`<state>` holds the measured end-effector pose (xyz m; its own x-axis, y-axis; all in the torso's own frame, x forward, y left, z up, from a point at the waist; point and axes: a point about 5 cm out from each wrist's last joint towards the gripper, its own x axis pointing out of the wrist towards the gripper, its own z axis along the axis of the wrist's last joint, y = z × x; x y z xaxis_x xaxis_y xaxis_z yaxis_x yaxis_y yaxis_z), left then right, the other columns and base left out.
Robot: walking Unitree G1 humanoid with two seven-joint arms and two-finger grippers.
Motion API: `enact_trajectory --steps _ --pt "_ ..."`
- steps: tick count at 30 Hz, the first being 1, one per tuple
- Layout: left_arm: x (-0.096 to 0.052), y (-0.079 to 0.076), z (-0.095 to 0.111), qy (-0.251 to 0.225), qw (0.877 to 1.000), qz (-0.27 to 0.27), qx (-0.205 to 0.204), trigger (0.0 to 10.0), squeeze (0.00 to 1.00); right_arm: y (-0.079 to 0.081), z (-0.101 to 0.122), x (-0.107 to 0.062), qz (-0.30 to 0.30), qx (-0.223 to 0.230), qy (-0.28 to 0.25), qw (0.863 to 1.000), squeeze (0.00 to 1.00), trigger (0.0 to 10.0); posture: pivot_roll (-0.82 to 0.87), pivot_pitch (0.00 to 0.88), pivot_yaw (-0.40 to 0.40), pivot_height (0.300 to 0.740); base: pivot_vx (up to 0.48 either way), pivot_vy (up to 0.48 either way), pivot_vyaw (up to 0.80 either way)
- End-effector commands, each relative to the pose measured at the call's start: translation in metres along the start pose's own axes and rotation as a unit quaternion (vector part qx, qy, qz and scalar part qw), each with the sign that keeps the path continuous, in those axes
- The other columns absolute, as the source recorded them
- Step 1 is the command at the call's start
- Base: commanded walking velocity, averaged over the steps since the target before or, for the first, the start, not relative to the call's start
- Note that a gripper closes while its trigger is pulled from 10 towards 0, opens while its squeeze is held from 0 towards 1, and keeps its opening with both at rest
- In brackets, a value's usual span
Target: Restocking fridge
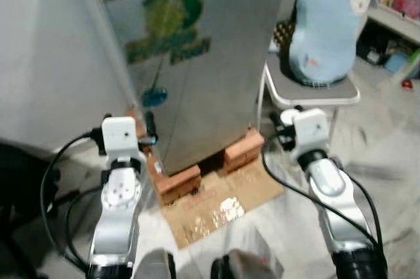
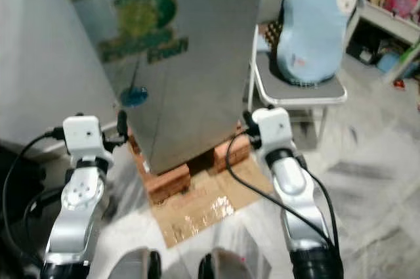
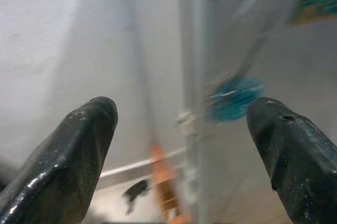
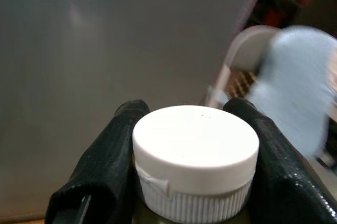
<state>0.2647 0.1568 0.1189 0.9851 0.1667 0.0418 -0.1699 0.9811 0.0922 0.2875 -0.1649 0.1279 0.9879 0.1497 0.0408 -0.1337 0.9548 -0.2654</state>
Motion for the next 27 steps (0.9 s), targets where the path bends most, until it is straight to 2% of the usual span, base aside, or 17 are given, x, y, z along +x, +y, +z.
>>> enact_trajectory --steps 1,3,20,27 --pt "0.0005 0.0041 0.0011 -0.004 1.0 0.004 -0.003 10.0 0.0 0.0046 0.0112 0.0022 0.013 0.001 -0.028 1.0 0.0 10.0 0.01 0.12 -0.05 0.74 0.0 0.0 0.0" --pt "0.0007 0.0057 0.0011 -0.004 1.0 0.005 -0.008 10.0 0.0 0.0049 0.0108 0.0021 0.014 0.002 -0.028 1.0 0.0 10.0 0.01 0.122 -0.048 0.74 0.0 0.0 0.0" --pt "0.0022 0.0048 0.0018 -0.007 1.0 0.002 -0.014 10.0 0.0 0.0061 0.0104 0.0013 0.018 0.0 -0.026 1.0 0.0 10.0 0.01 0.123 -0.049 0.74 0.391 0.0 0.0" --pt "0.0015 0.0034 0.003 -0.01 1.0 0.005 -0.023 10.0 0.0 0.0065 0.0088 0.0006 0.019 -0.002 -0.024 1.0 0.0 10.0 0.01 0.123 -0.049 0.74 0.0 0.0 0.0"
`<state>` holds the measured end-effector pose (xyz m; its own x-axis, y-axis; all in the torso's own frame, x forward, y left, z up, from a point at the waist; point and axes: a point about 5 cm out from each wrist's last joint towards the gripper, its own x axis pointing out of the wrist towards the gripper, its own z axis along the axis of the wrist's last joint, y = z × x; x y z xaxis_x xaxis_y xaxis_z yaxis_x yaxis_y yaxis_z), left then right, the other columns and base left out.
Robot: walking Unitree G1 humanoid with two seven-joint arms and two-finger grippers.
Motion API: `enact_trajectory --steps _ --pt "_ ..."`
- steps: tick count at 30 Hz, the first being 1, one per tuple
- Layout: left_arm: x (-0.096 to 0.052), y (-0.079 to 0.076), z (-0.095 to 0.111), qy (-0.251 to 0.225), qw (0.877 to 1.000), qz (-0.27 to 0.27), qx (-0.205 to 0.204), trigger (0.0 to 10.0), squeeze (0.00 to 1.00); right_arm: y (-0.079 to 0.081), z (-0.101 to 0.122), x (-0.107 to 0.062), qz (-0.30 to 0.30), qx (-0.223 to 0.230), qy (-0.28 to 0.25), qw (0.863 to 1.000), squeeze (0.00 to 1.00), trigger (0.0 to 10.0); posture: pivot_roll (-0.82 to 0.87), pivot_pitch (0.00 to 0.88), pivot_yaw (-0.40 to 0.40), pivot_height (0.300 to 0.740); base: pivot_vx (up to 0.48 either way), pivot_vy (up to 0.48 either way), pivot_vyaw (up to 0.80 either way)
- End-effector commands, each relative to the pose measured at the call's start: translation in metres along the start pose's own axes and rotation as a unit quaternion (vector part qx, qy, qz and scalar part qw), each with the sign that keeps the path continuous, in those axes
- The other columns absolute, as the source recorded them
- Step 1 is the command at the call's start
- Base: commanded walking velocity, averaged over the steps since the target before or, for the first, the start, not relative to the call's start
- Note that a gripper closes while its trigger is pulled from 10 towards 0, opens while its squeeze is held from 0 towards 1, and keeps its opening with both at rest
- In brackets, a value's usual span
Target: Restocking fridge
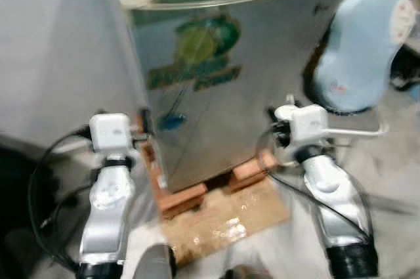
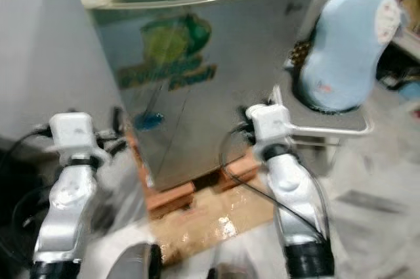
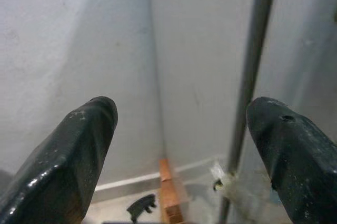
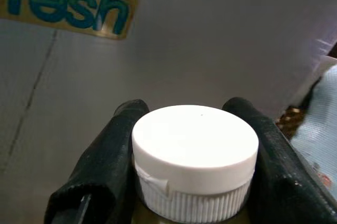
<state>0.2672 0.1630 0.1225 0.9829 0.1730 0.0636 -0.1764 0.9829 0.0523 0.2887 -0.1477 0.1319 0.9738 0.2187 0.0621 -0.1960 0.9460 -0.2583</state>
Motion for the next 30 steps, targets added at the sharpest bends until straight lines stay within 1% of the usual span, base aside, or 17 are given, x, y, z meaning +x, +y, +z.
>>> enact_trajectory --steps 1,7,8,10,11,13,16,17,18,19,21,23,24,25,26,30 --pt "-0.003 -0.003 0.0 0.001 1.0 0.0 -0.007 10.0 0.0 -0.009 0.0 -0.004 -0.012 -0.008 -0.003 1.0 0.0 10.0 0.01 0.124 -0.051 0.74 0.0 0.0 0.0" --pt "-0.003 -0.005 -0.002 0.006 1.0 -0.016 -0.02 10.0 0.0 -0.009 0.0 -0.004 -0.012 -0.011 -0.003 1.0 0.0 10.0 0.01 0.124 -0.052 0.74 0.0 0.0 0.0" --pt "-0.004 -0.011 -0.004 0.014 0.998 -0.052 -0.043 10.0 0.0 -0.009 0.0 -0.004 -0.012 -0.012 -0.003 1.0 0.0 10.0 0.01 0.122 -0.052 0.74 0.0 0.0 0.0" --pt "-0.005 -0.014 -0.008 0.023 0.995 -0.084 -0.051 10.0 0.0 -0.008 0.0 -0.004 -0.011 -0.013 -0.003 1.0 0.0 10.0 0.01 0.123 -0.054 0.74 0.0 0.0 0.0" --pt "-0.005 -0.015 -0.009 0.024 0.995 -0.089 -0.05 10.0 0.0 -0.008 0.0 -0.004 -0.011 -0.013 -0.003 1.0 0.0 10.0 0.01 0.123 -0.054 0.74 0.0 0.0 0.0" --pt "-0.003 -0.01 -0.01 0.021 0.995 -0.085 -0.036 10.0 0.0 -0.008 0.0 -0.004 -0.011 -0.013 -0.003 1.0 0.0 10.0 0.01 0.122 -0.056 0.74 0.0 0.0 0.0" --pt "0.003 -0.003 -0.017 0.039 0.993 -0.095 -0.053 10.0 0.0 -0.008 0.0 -0.005 -0.012 -0.015 -0.002 1.0 0.0 10.0 0.01 0.125 -0.056 0.74 0.0 0.0 0.0" --pt "0.005 -0.003 -0.019 0.044 0.991 -0.115 -0.058 10.0 0.0 -0.009 0.0 -0.005 -0.013 -0.015 -0.002 1.0 0.0 10.0 0.01 0.125 -0.056 0.74 0.0 0.0 0.0" --pt "0.006 -0.004 -0.02 0.046 0.99 -0.123 -0.06 10.0 0.0 -0.009 0.0 -0.005 -0.013 -0.016 -0.001 1.0 0.0 10.0 0.01 0.125 -0.056 0.74 0.0 0.0 0.0" --pt "0.01 -0.002 -0.022 0.049 0.988 -0.136 -0.06 10.0 0.0 -0.009 0.0 -0.005 -0.014 -0.017 -0.001 1.0 0.0 10.0 0.0 0.128 -0.056 0.74 0.0 0.0 0.0" --pt "0.013 0.0 -0.023 0.049 0.987 -0.139 -0.059 10.0 0.0 -0.01 0.0 -0.005 -0.014 -0.017 -0.001 1.0 0.0 10.0 0.0 0.128 -0.056 0.74 0.0 0.0 0.0" --pt "0.019 0.002 -0.022 0.047 0.987 -0.142 -0.057 10.0 0.0 -0.01 0.0 -0.005 -0.014 -0.018 0.0 1.0 0.0 10.0 0.0 0.133 -0.058 0.74 0.0 0.0 0.0" --pt "0.019 0.002 -0.022 0.047 0.987 -0.142 -0.057 10.0 0.0 -0.01 0.0 -0.005 -0.014 -0.018 0.0 1.0 0.0 10.0 0.0 0.133 -0.058 0.74 0.0 0.0 0.0" --pt "0.024 0.0 -0.022 0.047 0.983 -0.163 -0.065 10.0 0.0 -0.01 0.0 -0.006 -0.015 -0.018 -0.001 1.0 0.0 10.0 -0.01 0.138 -0.058 0.74 0.0 0.0 0.0" --pt "0.027 -0.004 -0.021 0.046 0.979 -0.182 -0.074 10.0 0.0 -0.01 0.0 -0.006 -0.014 -0.019 0.0 1.0 0.0 10.0 -0.01 0.138 -0.058 0.74 0.0 0.0 0.0" --pt "0.029 -0.013 -0.017 0.043 0.969 -0.23 -0.082 10.0 0.0 -0.011 0.001 -0.007 -0.014 -0.021 0.0 1.0 0.0 10.0 -0.02 0.141 -0.057 0.74 0.0 0.0 0.0"
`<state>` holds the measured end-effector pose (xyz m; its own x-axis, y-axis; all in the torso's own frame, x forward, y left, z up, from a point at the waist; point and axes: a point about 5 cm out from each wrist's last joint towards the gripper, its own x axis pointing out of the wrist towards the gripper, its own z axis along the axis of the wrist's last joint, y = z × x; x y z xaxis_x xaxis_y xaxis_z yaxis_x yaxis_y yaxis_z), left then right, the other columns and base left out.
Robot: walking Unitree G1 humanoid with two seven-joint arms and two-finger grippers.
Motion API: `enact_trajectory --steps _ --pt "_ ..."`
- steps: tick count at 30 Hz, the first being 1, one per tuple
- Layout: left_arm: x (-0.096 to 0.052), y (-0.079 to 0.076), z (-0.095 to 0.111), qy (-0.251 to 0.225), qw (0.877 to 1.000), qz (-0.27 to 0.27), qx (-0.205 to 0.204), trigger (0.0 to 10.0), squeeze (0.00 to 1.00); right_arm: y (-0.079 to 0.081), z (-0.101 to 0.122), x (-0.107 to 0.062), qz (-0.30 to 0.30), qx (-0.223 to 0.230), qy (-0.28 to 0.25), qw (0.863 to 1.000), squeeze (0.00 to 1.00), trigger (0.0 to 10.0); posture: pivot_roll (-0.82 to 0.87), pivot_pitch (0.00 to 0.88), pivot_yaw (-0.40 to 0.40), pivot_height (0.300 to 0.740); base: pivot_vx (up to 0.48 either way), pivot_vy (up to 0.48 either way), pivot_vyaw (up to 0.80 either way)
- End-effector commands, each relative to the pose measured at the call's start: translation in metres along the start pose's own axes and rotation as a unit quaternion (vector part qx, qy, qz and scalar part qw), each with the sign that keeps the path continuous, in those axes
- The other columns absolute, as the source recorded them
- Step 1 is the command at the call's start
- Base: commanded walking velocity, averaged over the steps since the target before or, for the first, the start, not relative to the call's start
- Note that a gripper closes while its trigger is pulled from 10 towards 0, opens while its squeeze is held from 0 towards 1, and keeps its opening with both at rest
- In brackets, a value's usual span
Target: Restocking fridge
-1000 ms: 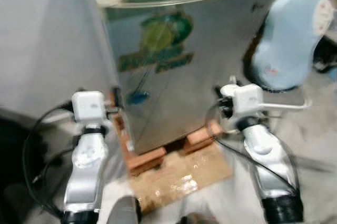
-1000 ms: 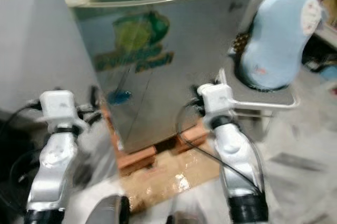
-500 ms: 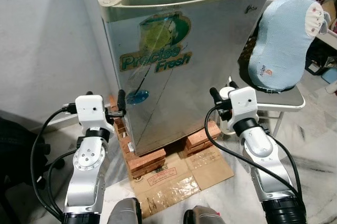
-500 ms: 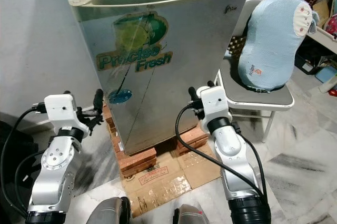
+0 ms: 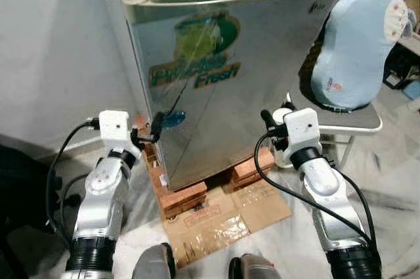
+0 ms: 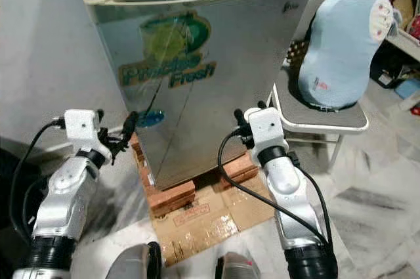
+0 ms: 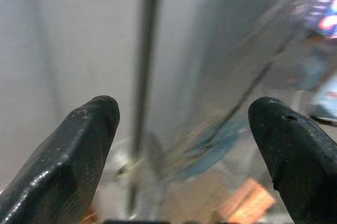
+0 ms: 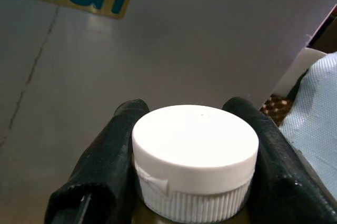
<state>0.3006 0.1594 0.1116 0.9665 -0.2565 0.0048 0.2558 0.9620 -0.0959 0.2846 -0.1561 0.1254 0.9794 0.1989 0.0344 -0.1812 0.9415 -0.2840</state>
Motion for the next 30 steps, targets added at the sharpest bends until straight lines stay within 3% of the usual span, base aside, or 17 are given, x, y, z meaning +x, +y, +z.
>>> enact_trajectory --steps 1,9,13,17,19,20,26,27,28,29,30 --pt "0.001 -0.007 -0.004 0.011 0.999 -0.033 -0.001 10.0 0.0 -0.007 0.008 -0.003 -0.009 -0.011 -0.015 1.0 0.0 10.0 -0.03 0.145 -0.054 0.74 0.0 0.0 0.0" --pt "0.008 0.001 -0.007 0.009 1.0 -0.023 0.016 10.0 0.0 -0.009 0.007 -0.005 -0.01 -0.014 -0.012 1.0 0.0 10.0 -0.03 0.163 -0.056 0.74 0.0 0.0 0.0" --pt "0.021 0.022 0.007 -0.013 0.999 0.035 0.036 10.0 0.0 -0.006 0.008 -0.006 -0.007 -0.015 -0.013 1.0 0.0 10.0 -0.04 0.17 -0.054 0.74 0.0 0.0 0.0" --pt "0.029 0.026 0.014 -0.018 0.999 0.029 0.038 10.0 0.0 -0.009 0.007 -0.009 -0.01 -0.017 -0.009 1.0 0.0 10.0 -0.04 0.173 -0.052 0.74 0.0 0.0 0.0" --pt "0.033 0.022 0.014 -0.017 1.0 0.006 0.022 10.0 0.0 -0.009 0.006 -0.009 -0.011 -0.018 -0.008 1.0 0.0 10.0 -0.04 0.173 -0.052 0.74 0.0 0.0 0.0" --pt "0.036 0.013 0.013 -0.012 0.999 -0.034 0.023 10.0 0.0 -0.009 0.006 -0.009 -0.011 -0.018 -0.008 1.0 0.0 10.0 -0.05 0.173 -0.051 0.74 0.0 0.0 0.0" --pt "0.04 -0.013 0.007 -0.005 0.993 -0.117 0.033 10.0 0.0 -0.009 0.007 -0.009 -0.011 -0.019 -0.008 1.0 0.0 10.0 -0.05 0.17 -0.05 0.74 0.0 0.0 0.0" --pt "0.04 -0.016 0.006 -0.005 0.991 -0.126 0.036 8.0 0.0 -0.009 0.007 -0.009 -0.011 -0.019 -0.008 1.0 0.0 10.0 -0.05 0.17 -0.05 0.74 0.0 0.0 0.0" --pt "0.039 -0.02 0.005 -0.004 0.989 -0.141 0.033 1.5 0.0 -0.009 0.007 -0.009 -0.011 -0.02 -0.008 1.0 0.0 10.0 -0.04 0.168 -0.051 0.74 0.0 0.0 0.0" --pt "0.038 -0.022 0.004 -0.003 0.988 -0.15 0.03 1.5 0.0 -0.009 0.007 -0.009 -0.011 -0.02 -0.008 1.0 0.0 10.0 -0.04 0.168 -0.051 0.74 0.0 0.0 0.0" --pt "0.038 -0.024 0.003 -0.001 0.987 -0.158 0.028 0.6 0.0 -0.009 0.007 -0.009 -0.011 -0.02 -0.008 1.0 0.0 10.0 -0.04 0.168 -0.05 0.74 0.0 0.0 0.0"
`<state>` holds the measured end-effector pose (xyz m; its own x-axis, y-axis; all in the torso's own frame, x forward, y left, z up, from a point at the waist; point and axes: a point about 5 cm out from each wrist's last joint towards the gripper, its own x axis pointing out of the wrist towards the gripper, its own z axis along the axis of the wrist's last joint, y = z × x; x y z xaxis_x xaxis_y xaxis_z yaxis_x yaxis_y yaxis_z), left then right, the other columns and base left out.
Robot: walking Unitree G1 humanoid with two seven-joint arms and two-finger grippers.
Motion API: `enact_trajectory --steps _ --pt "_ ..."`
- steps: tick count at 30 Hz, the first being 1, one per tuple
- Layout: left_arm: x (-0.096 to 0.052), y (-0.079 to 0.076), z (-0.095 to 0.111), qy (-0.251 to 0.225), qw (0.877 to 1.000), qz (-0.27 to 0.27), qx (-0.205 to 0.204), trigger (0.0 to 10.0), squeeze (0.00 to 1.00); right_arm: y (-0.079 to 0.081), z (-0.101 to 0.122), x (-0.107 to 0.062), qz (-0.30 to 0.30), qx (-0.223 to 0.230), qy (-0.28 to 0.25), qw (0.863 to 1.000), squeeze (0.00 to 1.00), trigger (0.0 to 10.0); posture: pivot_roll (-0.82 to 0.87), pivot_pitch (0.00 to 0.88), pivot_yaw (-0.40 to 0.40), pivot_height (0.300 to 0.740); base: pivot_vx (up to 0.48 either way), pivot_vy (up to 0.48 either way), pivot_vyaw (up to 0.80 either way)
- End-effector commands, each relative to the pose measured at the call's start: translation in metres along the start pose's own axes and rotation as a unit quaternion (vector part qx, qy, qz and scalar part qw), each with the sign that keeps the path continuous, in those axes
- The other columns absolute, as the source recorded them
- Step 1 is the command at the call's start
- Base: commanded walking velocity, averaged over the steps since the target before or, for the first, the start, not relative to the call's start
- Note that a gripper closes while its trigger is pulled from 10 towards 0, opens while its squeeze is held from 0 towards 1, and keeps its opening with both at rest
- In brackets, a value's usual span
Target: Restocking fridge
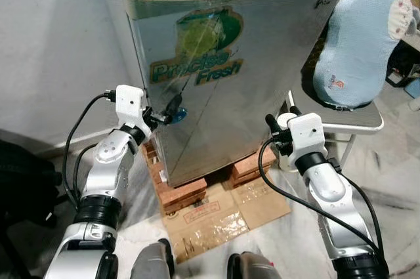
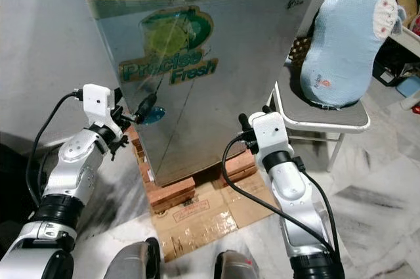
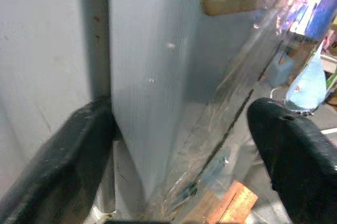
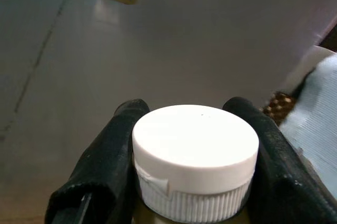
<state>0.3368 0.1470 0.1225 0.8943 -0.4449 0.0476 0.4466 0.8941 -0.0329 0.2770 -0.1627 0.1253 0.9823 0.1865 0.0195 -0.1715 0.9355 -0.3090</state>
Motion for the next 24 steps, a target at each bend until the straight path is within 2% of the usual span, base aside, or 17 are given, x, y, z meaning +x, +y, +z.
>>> enact_trajectory --steps 1,2,4,6,7,8,9,10,12,13,19,24 --pt "0.002 -0.027 -0.01 0.025 0.996 -0.085 -0.003 0.6 0.0 -0.004 0.008 0.0 -0.005 -0.006 -0.017 1.0 0.0 10.0 -0.04 0.168 -0.05 0.74 0.0 0.0 0.0" --pt "0.002 -0.027 -0.01 0.025 0.996 -0.085 -0.003 0.6 0.0 -0.004 0.008 0.0 -0.005 -0.006 -0.017 1.0 0.0 10.0 -0.04 0.168 -0.05 0.74 0.0 0.0 0.0" --pt "-0.002 -0.036 -0.015 0.039 0.992 -0.123 0.0 1.7 0.0 -0.003 0.008 0.001 -0.002 -0.006 -0.017 1.0 0.0 10.0 -0.04 0.162 -0.054 0.74 0.0 0.0 0.0" --pt "-0.003 -0.038 -0.016 0.042 0.99 -0.132 0.0 1.7 0.0 -0.003 0.008 0.001 -0.001 -0.006 -0.017 1.0 0.0 10.0 -0.04 0.162 -0.054 0.74 0.0 0.0 0.0" --pt "-0.005 -0.045 -0.018 0.049 0.986 -0.157 0.004 3.6 0.0 -0.004 0.008 0.001 -0.005 -0.011 -0.017 1.0 0.0 10.0 -0.04 0.159 -0.054 0.74 0.0 0.0 0.0" --pt "-0.006 -0.048 -0.018 0.05 0.985 -0.165 0.005 3.4 0.0 -0.007 0.007 0.0 -0.017 -0.028 -0.013 0.999 0.0 10.0 -0.04 0.156 -0.053 0.74 0.0 0.0 0.0" --pt "-0.006 -0.051 -0.018 0.05 0.984 -0.171 0.006 3.7 0.0 -0.01 0.005 -0.001 -0.028 -0.034 -0.008 0.999 0.0 10.0 -0.04 0.156 -0.053 0.74 0.0 0.0 0.0" --pt "-0.007 -0.054 -0.018 0.049 0.983 -0.176 0.006 4.5 0.0 -0.014 0.003 -0.002 -0.042 -0.027 -0.001 0.999 0.0 10.0 -0.04 0.153 -0.052 0.74 0.0 0.0 0.0" --pt "-0.007 -0.055 -0.018 0.048 0.983 -0.179 0.006 4.5 0.0 -0.016 0.001 -0.003 -0.051 -0.02 0.004 0.999 0.0 10.0 -0.04 0.152 -0.05 0.74 0.0 0.0 0.0" --pt "-0.01 -0.065 -0.017 0.043 0.982 -0.185 0.0 10.0 0.0 -0.024 -0.009 -0.009 -0.09 -0.011 0.036 0.995 0.0 10.0 -0.04 0.146 -0.043 0.74 0.0 0.0 0.0" --pt "-0.012 -0.076 -0.016 0.035 0.981 -0.193 0.003 10.0 0.0 -0.024 -0.014 -0.011 -0.107 -0.013 0.05 0.993 0.0 10.0 -0.04 0.141 -0.034 0.74 0.0 0.0 -0.63" --pt "-0.012 -0.087 -0.016 0.032 0.98 -0.196 -0.01 10.0 0.0 -0.022 -0.013 -0.012 -0.116 -0.018 0.049 0.992 0.0 10.0 -0.04 0.134 -0.029 0.74 0.0 -0.439 -0.75"
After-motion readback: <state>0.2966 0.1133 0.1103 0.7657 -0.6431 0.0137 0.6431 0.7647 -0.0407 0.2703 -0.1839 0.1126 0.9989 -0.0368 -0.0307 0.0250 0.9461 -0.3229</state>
